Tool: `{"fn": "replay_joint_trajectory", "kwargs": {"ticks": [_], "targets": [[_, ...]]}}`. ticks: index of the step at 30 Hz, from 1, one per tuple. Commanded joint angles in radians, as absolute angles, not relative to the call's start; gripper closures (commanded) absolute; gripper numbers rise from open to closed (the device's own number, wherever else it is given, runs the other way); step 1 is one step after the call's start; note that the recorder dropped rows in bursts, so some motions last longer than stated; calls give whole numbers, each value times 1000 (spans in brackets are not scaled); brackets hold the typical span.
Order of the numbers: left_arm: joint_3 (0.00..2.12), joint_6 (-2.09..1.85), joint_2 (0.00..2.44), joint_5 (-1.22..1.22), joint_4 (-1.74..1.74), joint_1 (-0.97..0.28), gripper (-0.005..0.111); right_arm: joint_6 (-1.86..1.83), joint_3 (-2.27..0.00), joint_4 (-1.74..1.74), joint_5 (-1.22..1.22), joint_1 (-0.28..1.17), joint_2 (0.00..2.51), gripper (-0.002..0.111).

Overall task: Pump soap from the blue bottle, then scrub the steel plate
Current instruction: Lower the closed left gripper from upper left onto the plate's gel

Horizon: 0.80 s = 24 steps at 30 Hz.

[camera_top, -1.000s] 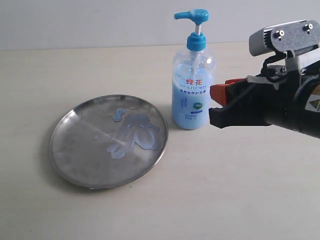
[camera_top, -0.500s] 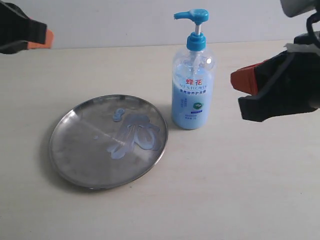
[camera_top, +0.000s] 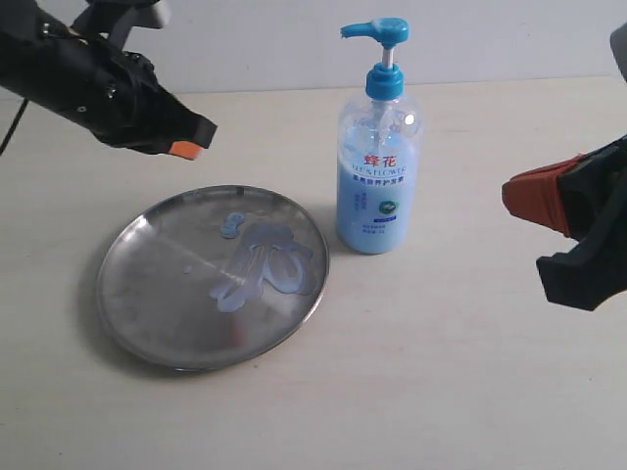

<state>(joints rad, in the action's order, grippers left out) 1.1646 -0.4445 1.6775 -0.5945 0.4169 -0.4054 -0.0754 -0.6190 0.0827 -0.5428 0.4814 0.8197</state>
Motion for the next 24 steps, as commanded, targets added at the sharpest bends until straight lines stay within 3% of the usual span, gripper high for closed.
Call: {"fn": "replay_joint_trajectory", "kwargs": {"ticks": [1, 24], "targets": [[1262, -498, 1788, -614, 422, -407, 107, -85, -613, 109, -527, 476, 811, 108], [1475, -501, 2087, -704, 384, -383, 107, -85, -613, 153, -476, 476, 811, 108]]}}
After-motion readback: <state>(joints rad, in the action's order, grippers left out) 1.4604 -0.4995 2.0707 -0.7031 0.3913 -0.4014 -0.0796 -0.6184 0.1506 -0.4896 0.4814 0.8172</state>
